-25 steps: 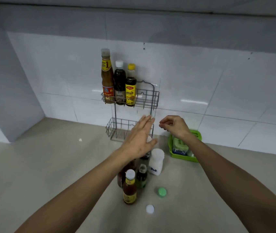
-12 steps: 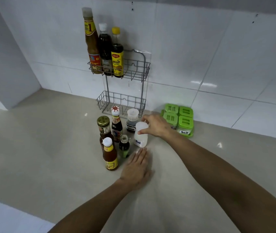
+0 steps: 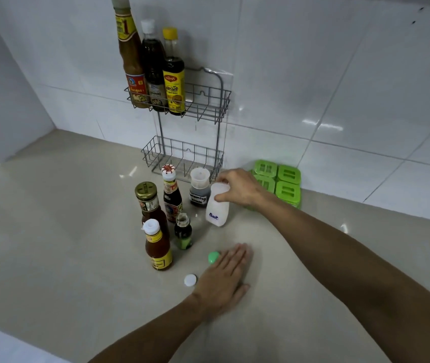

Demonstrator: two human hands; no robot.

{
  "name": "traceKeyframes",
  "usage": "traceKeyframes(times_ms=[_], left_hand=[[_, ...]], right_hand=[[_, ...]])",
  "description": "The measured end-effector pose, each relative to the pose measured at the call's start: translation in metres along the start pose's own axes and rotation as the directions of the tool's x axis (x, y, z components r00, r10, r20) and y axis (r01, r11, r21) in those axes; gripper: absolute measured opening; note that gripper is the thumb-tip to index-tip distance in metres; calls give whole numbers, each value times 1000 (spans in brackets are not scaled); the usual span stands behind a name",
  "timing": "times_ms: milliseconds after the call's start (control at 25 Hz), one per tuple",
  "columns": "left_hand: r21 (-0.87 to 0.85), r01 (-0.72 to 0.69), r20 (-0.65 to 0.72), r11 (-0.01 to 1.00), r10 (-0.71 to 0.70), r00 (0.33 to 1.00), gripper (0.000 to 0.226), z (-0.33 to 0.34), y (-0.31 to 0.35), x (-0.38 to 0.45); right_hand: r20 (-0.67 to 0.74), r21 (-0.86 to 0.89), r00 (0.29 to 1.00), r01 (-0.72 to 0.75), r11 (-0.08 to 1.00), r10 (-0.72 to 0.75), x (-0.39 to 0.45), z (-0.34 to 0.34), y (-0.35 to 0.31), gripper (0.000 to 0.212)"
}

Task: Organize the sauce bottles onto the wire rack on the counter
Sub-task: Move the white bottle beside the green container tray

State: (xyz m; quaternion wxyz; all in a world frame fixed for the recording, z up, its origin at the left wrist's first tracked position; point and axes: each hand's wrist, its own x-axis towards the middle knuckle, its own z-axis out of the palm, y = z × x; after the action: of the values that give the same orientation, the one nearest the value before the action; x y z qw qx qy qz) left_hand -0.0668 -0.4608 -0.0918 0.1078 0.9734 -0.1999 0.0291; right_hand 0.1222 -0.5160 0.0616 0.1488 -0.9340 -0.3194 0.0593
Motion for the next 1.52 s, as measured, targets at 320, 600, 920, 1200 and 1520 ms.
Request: traceKeyframes(times_ms=[320,600,920,1200,1520], left_hand=[[-75,228,77,971,-222,972,78,7,-10,40],[-49,291,22,956,-290,957,87,9,-47,59],[-67,273,2,960,-273,962,87,11,-49,58],[-68,284,27,956,-283,959,86,12,-49,57],[-74,285,41,956,-283,958,86,8,-48,57]], right_hand=[[-56,-66,996,-73,995,69,41,-43,27,57],[-55,-57,987,-152,987,149,80,-42,56,59],[-13,-88,988,-157,984,156,104,-22,71,59],[9,-152,990,-135,979,138,112,-11,80,57],[-119,-200,993,-9,980,-15,99,-13,47,45]])
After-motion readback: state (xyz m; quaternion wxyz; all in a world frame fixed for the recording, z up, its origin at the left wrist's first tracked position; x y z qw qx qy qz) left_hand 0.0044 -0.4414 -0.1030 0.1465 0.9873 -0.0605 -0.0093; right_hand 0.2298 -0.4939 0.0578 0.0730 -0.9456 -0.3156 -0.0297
